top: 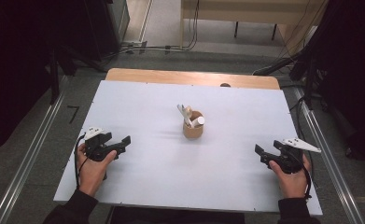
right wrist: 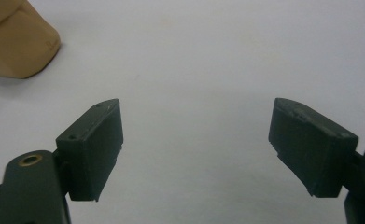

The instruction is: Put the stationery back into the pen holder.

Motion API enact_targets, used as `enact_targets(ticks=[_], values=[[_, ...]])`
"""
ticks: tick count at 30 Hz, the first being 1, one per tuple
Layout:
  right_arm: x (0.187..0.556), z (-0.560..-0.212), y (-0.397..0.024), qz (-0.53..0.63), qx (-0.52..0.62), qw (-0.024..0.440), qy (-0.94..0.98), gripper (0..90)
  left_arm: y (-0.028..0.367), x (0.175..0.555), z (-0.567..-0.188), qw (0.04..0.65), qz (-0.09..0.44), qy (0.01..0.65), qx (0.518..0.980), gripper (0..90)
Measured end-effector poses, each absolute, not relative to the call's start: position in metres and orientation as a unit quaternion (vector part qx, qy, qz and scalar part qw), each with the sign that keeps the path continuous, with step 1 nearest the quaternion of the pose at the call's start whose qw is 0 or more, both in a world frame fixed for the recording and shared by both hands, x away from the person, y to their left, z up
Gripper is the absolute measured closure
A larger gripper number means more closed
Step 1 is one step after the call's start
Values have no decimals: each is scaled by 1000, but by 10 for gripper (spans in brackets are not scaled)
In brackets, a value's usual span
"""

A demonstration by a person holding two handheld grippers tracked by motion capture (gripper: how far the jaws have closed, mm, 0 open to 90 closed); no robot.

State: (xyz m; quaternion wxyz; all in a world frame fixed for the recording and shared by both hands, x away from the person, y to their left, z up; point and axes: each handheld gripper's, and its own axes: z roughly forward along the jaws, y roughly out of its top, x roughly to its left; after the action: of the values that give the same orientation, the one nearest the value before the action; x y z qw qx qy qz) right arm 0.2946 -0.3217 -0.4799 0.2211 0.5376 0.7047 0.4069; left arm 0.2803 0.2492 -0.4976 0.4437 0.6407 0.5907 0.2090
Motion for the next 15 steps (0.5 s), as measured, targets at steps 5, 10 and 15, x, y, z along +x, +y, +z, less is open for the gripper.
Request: enact_targets(ticks=[5, 10, 15], values=[[295, -482, -327, 401, 544, 226, 702, 164, 254, 283, -499, 435, 218, 595, 640, 155], [296, -484, -330, 393, 547, 231, 702, 163, 257, 285, -501, 425, 225, 596, 643, 155], [297, -486, -334, 383, 551, 238, 702, 162, 256, 285, -502, 423, 225, 596, 645, 155]])
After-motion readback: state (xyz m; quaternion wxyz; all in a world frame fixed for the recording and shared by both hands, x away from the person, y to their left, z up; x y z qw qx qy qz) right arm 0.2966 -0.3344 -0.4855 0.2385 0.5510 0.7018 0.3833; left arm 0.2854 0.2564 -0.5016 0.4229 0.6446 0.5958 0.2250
